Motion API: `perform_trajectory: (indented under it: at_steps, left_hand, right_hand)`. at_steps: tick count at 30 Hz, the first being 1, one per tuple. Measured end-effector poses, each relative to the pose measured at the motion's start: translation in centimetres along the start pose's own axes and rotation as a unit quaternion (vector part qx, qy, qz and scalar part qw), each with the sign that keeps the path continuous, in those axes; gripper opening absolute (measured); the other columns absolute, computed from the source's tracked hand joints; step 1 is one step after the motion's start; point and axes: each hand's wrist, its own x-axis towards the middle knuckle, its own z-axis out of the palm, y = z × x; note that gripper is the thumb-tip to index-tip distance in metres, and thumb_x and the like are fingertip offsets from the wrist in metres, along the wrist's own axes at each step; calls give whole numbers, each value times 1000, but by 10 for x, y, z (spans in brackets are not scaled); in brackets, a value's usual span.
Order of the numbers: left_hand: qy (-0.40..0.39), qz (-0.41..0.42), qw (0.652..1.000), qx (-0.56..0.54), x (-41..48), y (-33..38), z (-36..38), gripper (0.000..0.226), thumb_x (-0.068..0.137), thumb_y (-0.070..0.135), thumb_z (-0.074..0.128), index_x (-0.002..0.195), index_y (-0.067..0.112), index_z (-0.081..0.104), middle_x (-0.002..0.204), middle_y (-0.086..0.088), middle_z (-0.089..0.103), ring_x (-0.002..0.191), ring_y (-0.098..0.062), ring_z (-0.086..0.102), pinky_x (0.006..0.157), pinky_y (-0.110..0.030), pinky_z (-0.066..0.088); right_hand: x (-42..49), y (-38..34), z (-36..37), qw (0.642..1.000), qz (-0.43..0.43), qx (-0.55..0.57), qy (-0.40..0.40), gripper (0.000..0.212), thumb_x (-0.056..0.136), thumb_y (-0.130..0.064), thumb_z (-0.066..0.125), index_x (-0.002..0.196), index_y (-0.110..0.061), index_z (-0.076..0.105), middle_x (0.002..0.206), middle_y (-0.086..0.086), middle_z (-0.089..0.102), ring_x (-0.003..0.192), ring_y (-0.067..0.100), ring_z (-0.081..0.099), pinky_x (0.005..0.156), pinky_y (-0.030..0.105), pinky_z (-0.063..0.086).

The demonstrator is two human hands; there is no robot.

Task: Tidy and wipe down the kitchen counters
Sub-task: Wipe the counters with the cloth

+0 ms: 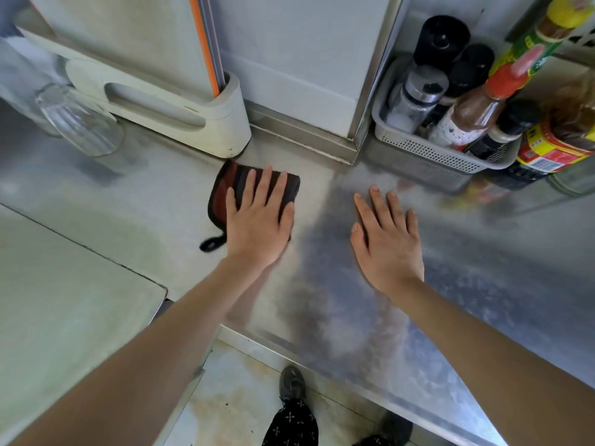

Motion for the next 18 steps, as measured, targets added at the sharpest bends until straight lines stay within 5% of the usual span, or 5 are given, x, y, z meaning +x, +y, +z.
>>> perform_trajectory:
  at_steps: [8, 15, 18]
  left_hand:
    - [-21, 148, 989, 17, -108, 20, 10, 52, 95, 44, 24, 143, 26, 29, 151, -1, 29, 139, -24, 27, 109, -51, 23]
    - [8, -41, 999, 6, -59, -34, -1, 57, 92, 45, 18, 145, 27, 21, 155, -1, 18, 142, -23, 16, 109, -52, 18]
    - [12, -55, 998, -3, -80, -14, 4, 58, 91, 44, 19, 146, 26, 20, 155, -2, 17, 142, -24, 15, 109, -53, 17]
  right_hand:
    - [-1, -1, -2, 1000, 1, 4, -1, 54, 96, -40, 13, 149, -27, 12, 159, 0, 6, 145, 24, 1, 116, 46, 4]
    - [-1, -2, -1, 1000, -2, 3, 9, 51, 99, -37, 18, 149, -26, 13, 159, 0, 6, 145, 24, 1, 115, 45, 3]
    - [-1, -2, -1, 1000, -3, 3, 9, 52, 98, -38, 15, 149, -26, 12, 159, 1, 6, 145, 24, 1, 115, 46, 2]
